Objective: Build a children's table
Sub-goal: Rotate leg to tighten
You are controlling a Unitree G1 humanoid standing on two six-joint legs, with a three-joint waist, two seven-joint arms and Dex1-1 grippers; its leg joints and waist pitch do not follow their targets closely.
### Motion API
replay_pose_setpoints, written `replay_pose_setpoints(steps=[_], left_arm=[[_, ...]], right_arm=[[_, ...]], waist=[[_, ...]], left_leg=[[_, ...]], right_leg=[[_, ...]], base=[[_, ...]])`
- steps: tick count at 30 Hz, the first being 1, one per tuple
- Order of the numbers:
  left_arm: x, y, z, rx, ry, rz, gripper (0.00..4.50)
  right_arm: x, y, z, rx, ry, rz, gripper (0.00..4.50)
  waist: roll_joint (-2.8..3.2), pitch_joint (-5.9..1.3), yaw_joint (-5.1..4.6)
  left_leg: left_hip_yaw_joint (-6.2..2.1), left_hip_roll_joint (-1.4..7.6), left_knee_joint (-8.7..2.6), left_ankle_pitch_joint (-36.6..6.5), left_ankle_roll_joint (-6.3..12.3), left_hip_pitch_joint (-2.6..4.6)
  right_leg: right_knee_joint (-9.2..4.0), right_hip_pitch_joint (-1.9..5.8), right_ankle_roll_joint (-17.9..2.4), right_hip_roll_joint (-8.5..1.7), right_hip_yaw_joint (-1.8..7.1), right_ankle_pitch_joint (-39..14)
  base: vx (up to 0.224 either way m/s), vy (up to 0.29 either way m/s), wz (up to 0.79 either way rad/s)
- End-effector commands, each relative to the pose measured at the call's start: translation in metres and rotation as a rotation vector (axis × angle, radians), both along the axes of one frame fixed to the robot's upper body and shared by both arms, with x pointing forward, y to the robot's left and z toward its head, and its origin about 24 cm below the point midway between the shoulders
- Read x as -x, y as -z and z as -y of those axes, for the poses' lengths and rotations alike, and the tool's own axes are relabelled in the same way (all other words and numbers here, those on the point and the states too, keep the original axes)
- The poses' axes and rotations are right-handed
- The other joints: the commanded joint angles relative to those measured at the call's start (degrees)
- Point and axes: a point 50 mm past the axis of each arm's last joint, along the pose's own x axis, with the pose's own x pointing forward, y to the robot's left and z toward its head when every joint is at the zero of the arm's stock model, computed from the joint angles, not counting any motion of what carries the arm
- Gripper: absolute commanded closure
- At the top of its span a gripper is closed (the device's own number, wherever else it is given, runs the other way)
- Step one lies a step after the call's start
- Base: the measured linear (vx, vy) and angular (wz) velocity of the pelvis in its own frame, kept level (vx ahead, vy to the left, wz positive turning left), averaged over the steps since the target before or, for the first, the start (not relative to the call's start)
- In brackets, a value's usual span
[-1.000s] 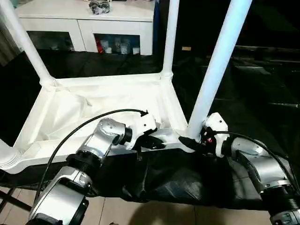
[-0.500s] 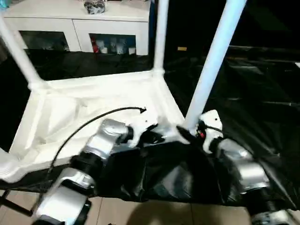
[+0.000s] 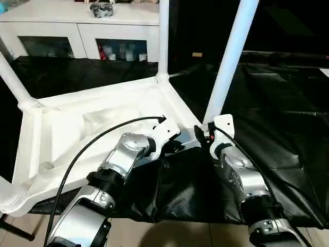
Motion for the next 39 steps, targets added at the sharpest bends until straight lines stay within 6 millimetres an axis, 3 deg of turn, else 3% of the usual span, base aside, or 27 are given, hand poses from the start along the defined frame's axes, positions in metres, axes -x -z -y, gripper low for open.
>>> replay_pose_setpoints(steps=[1, 4, 5, 7, 12, 20, 27, 28, 31, 33, 39], left_arm=[[0.012, 0.0, 0.018, 0.105, 0.107, -0.033, 4.5], [0.014, 0.0, 0.004, 0.103, 0.146, -0.047, 4.5], [0.015, 0.0, -0.005, 0.101, 0.169, -0.045, 4.5], [0.017, 0.0, -0.013, 0.095, 0.204, -0.057, 4.5], [0.019, -0.003, -0.032, 0.076, 0.272, -0.085, 4.5], [0.026, -0.009, -0.046, 0.062, 0.405, -0.14, 4.5], [0.028, -0.009, -0.05, 0.042, 0.459, -0.167, 4.5], [0.028, -0.01, -0.051, 0.043, 0.461, -0.168, 4.5], [0.028, -0.01, -0.052, 0.043, 0.465, -0.169, 4.5], [0.027, -0.011, -0.052, 0.042, 0.465, -0.17, 4.5], [0.025, -0.011, -0.051, 0.056, 0.434, -0.16, 4.5]], right_arm=[[0.009, -0.002, -0.035, -0.083, -0.205, -0.009, 0.96], [0.011, -0.008, -0.017, -0.039, -0.275, 0.028, 0.55], [0.014, -0.01, -0.007, 0.012, -0.342, 0.032, 0.55], [0.018, -0.011, 0.002, 0.056, -0.414, 0.026, 0.55], [0.031, -0.016, 0.022, 0.109, -0.636, -0.005, 0.55], [0.055, -0.025, 0.031, 0.084, -0.939, -0.08, 0.55], [0.06, -0.026, 0.03, 0.065, -1.011, -0.114, 0.95], [0.061, -0.025, 0.03, 0.067, -1.018, -0.12, 1.23], [0.063, -0.024, 0.029, 0.068, -1.034, -0.138, 1.32], [0.064, -0.023, 0.028, 0.064, -1.037, -0.142, 1.64], [0.067, -0.019, 0.027, 0.055, -1.034, -0.154, 1.83]], waist=[[-1.15, -2.6, 0.49], [-1.14, -2.95, 0.56], [-1.2, -3.12, 0.93], [-1.15, -3.1, 1.23], [-1.09, -2.98, 1.6], [-1.21, -2.95, 2.78], [-1.24, -3.0, 3.52], [-1.22, -3.01, 3.6], [-1.13, -3.07, 3.71], [-1.15, -3.14, 3.77], [-1.02, -3.13, 3.79]], left_leg=[[-0.86, 1.66, -4.47, -13.3, 2.75, -0.43], [-0.67, 1.68, -4.22, -9.4, 3.68, -0.68], [-0.42, 1.55, -3.86, -7.0, 4.81, -0.75], [-0.24, 1.5, -3.73, -5.6, 5.87, -0.76], [-0.28, 1.85, -3.84, -6.8, 5.99, -0.55], [-0.21, 2.13, -3.82, -7.0, 6.22, -0.36], [-0.22, 2.23, -3.83, -6.8, 4.83, -0.09], [-0.23, 2.2, -3.8, -6.7, 4.78, -0.13], [-0.26, 2.12, -3.75, -6.1, 4.74, -0.23], [-0.24, 2.11, -3.67, -5.6, 4.88, -0.25], [-0.3, 2.12, -3.66, -6.4, 4.51, -0.2]], right_leg=[[-5.36, 2.3, -6.8, -4.53, 3.26, -23.2], [-4.58, 2.52, -8.5, -4.39, 3.37, -16.5], [-4.12, 2.76, -9.8, -4.3, 3.36, -12.2], [-3.86, 2.76, -10.6, -4.18, 3.39, -9.7], [-3.9, 2.66, -10.9, -4.18, 3.31, -11.1], [-3.65, 2.68, -11.5, -4.24, 3.36, -10.7], [-3.48, 2.57, -11.8, -4.28, 3.4, -10.3], [-3.41, 2.61, -12.0, -4.32, 3.41, -9.7], [-3.26, 2.74, -12.2, -4.3, 3.38, -8.6], [-3.09, 2.78, -12.5, -4.26, 3.37, -7.5], [-3.24, 2.8, -12.3, -4.26, 3.33, -8.4]], base=[[0.0, 0.0, 0.0], [0.0, 0.0, 0.0], [0.0, 0.0, 0.0], [0.0, 0.0, 0.0], [0.0, 0.0, 0.0], [0.0, 0.0, 0.0], [0.0, 0.0, 0.0], [0.0, 0.0, 0.0], [0.0, 0.0, 0.0], [0.0, 0.0, 0.0], [0.0, 0.0, 0.0]])
